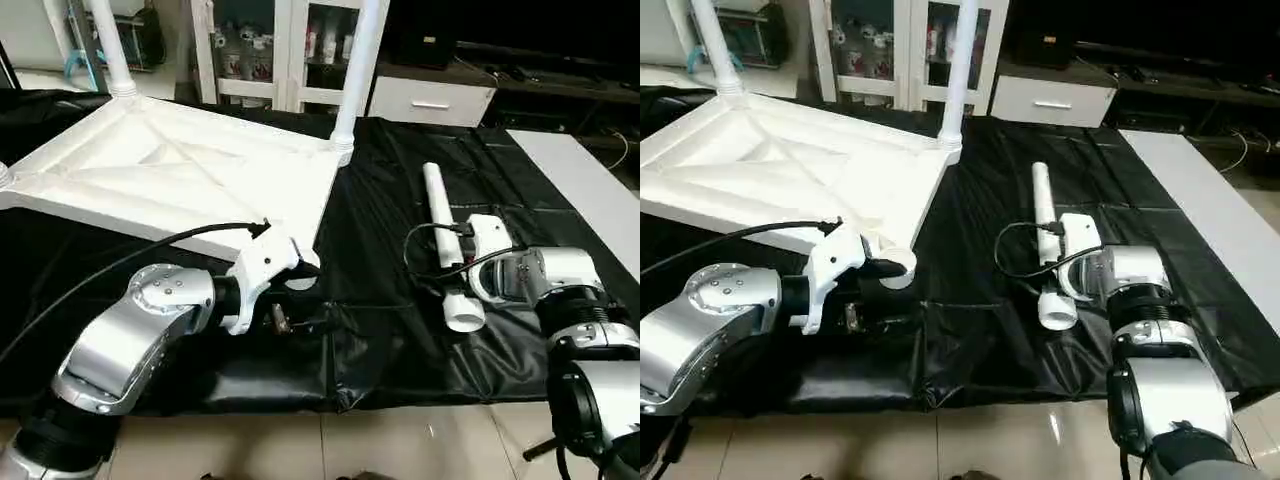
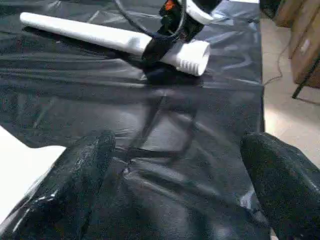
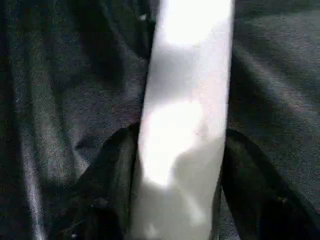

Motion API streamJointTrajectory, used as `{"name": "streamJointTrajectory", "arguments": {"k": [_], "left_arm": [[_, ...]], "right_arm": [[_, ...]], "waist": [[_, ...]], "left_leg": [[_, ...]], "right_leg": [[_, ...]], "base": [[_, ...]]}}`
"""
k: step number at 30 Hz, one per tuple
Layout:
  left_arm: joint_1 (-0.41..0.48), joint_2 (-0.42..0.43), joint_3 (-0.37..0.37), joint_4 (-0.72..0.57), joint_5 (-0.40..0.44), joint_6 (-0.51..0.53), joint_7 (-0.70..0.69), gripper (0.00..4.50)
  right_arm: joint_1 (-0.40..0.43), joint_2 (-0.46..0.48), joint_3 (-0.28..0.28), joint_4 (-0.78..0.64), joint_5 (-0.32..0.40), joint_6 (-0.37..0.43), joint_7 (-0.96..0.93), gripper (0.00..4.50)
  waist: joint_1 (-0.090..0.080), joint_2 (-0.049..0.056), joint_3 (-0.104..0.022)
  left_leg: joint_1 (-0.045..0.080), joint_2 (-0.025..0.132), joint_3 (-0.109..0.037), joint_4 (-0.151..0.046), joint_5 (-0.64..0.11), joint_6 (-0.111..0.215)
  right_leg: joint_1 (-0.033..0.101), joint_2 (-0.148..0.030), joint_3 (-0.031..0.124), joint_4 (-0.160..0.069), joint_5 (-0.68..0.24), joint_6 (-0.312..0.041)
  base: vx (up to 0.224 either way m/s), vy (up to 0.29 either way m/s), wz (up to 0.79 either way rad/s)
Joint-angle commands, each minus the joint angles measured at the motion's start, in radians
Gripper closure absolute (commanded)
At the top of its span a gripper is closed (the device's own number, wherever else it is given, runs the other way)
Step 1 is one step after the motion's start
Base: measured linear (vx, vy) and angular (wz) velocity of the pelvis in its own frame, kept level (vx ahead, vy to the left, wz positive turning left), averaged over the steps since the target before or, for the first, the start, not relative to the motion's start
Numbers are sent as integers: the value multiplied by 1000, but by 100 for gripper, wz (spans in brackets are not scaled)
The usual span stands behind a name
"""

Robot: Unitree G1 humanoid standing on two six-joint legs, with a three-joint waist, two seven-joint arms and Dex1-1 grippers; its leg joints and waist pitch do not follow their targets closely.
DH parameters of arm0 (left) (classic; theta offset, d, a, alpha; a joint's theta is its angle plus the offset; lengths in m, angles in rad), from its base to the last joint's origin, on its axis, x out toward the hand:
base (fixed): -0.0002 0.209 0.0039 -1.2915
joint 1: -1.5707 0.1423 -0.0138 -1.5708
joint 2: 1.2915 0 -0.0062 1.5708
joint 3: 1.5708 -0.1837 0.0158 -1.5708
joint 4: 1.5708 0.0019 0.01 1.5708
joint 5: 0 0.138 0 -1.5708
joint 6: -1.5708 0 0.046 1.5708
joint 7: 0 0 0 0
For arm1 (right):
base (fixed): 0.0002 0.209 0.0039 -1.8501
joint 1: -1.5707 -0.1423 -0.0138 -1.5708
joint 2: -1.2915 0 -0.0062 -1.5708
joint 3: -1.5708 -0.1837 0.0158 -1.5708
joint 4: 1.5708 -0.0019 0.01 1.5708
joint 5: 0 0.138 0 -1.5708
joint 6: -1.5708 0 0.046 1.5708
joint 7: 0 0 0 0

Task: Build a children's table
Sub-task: Pick table leg

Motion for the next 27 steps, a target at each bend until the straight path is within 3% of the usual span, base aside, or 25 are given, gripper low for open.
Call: {"name": "streamJointTrajectory", "arguments": {"k": [1,3,6,9,14,16,18,20,21,22,23,24,25,26,27], "left_arm": [[-21,-6,10,17,-3,-4,12,0],[-24,-13,18,21,-6,1,25,0],[-32,-25,30,27,-3,5,47,0],[-54,-102,111,38,-27,58,154,0],[-102,-235,245,57,-117,108,277,0],[-116,-263,269,60,-140,122,297,0],[-157,-333,328,86,-181,185,363,0],[-191,-396,380,109,-233,216,406,0],[-218,-438,418,124,-275,234,429,0],[-226,-450,429,129,-289,239,436,0],[-243,-473,449,138,-313,250,450,0],[-250,-483,457,142,-322,255,457,0],[-274,-503,471,164,-331,256,477,0],[-303,-522,483,194,-335,252,501,0],[-316,-531,490,206,-343,250,512,0]], "right_arm": [[-13,-15,-27,11,15,-24,-15,238],[-6,-17,-43,-1,26,-27,-19,250],[7,-18,-59,-31,37,-26,-25,258],[74,-14,-105,-200,68,-17,-28,261],[209,14,-145,-559,148,-67,27,262],[238,18,-146,-637,173,-68,52,262],[315,41,-158,-823,257,-67,109,262],[391,54,-126,-968,287,-111,159,262],[439,62,-84,-1052,288,-148,184,262],[449,63,-69,-1072,284,-158,189,262],[465,64,-35,-1106,271,-174,196,262],[471,63,-18,-1120,264,-180,201,262],[477,49,44,-1148,232,-198,217,262],[484,33,117,-1185,199,-209,234,263],[485,22,153,-1199,176,-216,237,263]], "waist": [[1,12,-65],[2,7,-68],[4,9,-67],[11,-1,-68],[26,-4,-69],[21,-8,-68],[30,-8,-67],[33,-13,-67],[34,-4,-64],[38,4,-67],[35,-3,-65],[35,0,-67],[35,21,-66],[30,7,-66],[31,8,-66]], "left_leg": [[-9,-14,21,-66,-222,-43],[-10,-14,21,-66,-208,-40],[-10,-13,22,-66,-196,-38],[-13,-13,25,-65,-162,-32],[-14,-13,23,-65,-140,-15],[-15,-15,23,-67,-152,-11],[-10,-13,24,-65,-158,0],[-13,-12,23,-65,-160,12],[-13,-14,26,-65,-167,14],[-9,-13,23,-63,-169,10],[-15,-13,20,-69,-172,12],[-12,-12,19,-69,-184,8],[-10,-12,15,-72,-195,3],[-11,-14,16,-71,-207,5],[-13,-14,15,-72,-203,6]], "right_leg": [[58,-32,27,-76,-367,-126],[60,-31,27,-71,-343,-133],[60,-31,28,-69,-320,-141],[65,-30,29,-67,-287,-138],[68,-33,30,-71,-287,-112],[66,-30,28,-73,-313,-107],[62,-33,29,-75,-323,-95],[62,-32,27,-82,-347,-75],[58,-30,28,-93,-360,-65],[58,-33,27,-89,-356,-69],[61,-31,24,-91,-365,-70],[58,-30,24,-93,-377,-65],[58,-31,23,-91,-374,-68],[61,-27,21,-98,-374,-60],[61,-29,22,-99,-377,-57]], "base": [[0,0,0],[0,0,0],[0,0,0],[0,0,0],[0,0,0],[0,0,0],[0,0,0],[0,0,0],[0,0,0],[0,0,0],[0,0,0],[0,0,0],[0,0,0],[0,0,0],[0,0,0]]}}
